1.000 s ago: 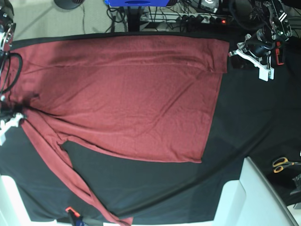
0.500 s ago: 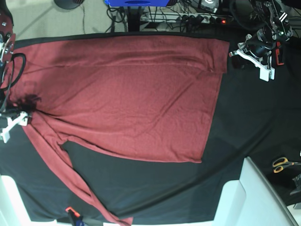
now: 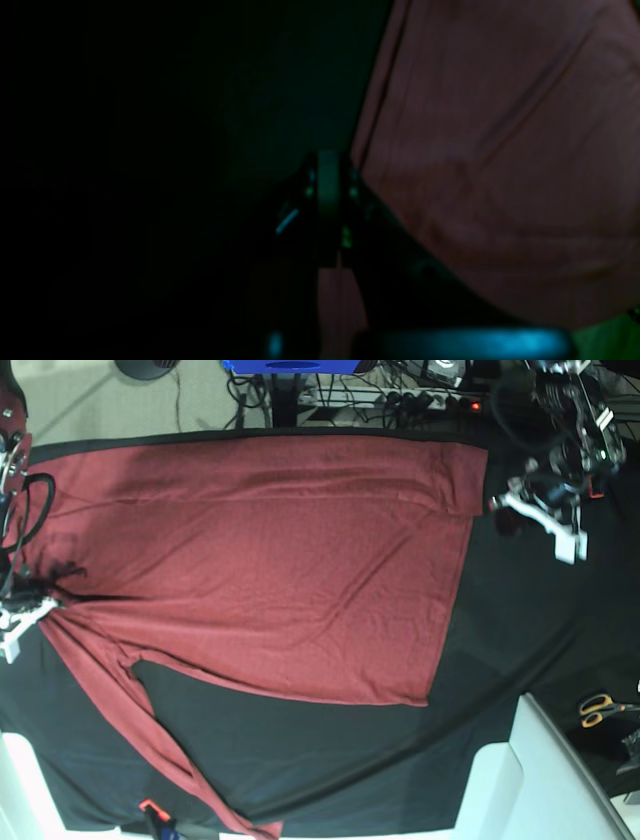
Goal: Fold the T-shirt properly
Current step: 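Move the left gripper down to the shirt's side edge and grasp it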
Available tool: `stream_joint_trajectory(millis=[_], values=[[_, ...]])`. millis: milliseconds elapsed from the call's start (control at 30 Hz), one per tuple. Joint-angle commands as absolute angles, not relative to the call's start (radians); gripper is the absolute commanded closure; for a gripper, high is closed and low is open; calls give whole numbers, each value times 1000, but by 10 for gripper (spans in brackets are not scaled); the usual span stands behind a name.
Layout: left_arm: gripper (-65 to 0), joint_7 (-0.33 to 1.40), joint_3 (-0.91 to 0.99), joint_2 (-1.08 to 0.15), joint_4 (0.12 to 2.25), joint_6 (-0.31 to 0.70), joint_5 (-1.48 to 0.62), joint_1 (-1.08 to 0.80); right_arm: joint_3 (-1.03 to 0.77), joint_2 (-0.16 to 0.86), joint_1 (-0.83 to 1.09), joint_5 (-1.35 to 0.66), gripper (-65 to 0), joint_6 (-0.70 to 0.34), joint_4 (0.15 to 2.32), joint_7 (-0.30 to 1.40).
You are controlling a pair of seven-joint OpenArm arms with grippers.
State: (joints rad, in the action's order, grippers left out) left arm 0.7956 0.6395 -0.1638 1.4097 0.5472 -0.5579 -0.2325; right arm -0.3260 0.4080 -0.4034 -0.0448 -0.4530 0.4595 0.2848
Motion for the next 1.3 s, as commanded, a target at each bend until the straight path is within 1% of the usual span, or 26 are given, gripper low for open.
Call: stream_joint_trajectory(millis=[0,100,133,167,200,267,300,400,533,600,733,800,833,900,1000,1133,1267], values=[[0,774,644,-186,1423,533,-575,-202,-329,423,-423,-53,0,-463,481,275],[-211,774,616,-200,1374,486,-575,-116,-329,421,-423,-53,0,-463,483,275],[-268,774,591,-216,1334,475,-575,-81,-329,421,-423,-53,0,-463,486,277],[-309,774,562,-225,1285,467,-575,-44,-329,421,-423,-53,0,-463,486,277],[-334,774,530,-232,1234,467,-575,-10,-329,421,-423,-53,0,-463,486,277],[-369,773,475,-243,1119,469,-575,58,-329,420,-421,-53,0,-463,486,277],[-370,769,458,-243,1069,469,-575,85,-329,420,-421,-53,0,-463,486,277],[-364,765,440,-239,966,469,-575,142,-329,420,-409,-53,0,-464,487,277],[-360,736,437,-232,886,469,-575,189,-329,424,-409,-53,0,-464,487,277],[-359,733,423,-222,857,469,-575,208,-329,426,-409,-53,0,-464,487,277],[-357,730,308,-216,837,469,-575,222,-329,426,-409,-53,0,-464,487,277],[-346,725,302,-214,835,469,-576,223,-329,426,-409,-53,0,-464,487,277],[-318,716,302,-214,834,469,-576,222,-329,426,-409,-53,0,-464,487,277],[-211,700,302,-214,819,469,-576,222,-329,426,-409,-53,0,-464,487,277],[0,699,309,-220,796,469,-576,223,-329,426,-409,-53,0,-464,487,277],[0,700,378,-223,796,469,-576,214,-329,427,-409,-53,0,-464,487,277],[0,707,401,-255,799,469,-576,193,-329,426,-409,-53,0,-464,487,277]])
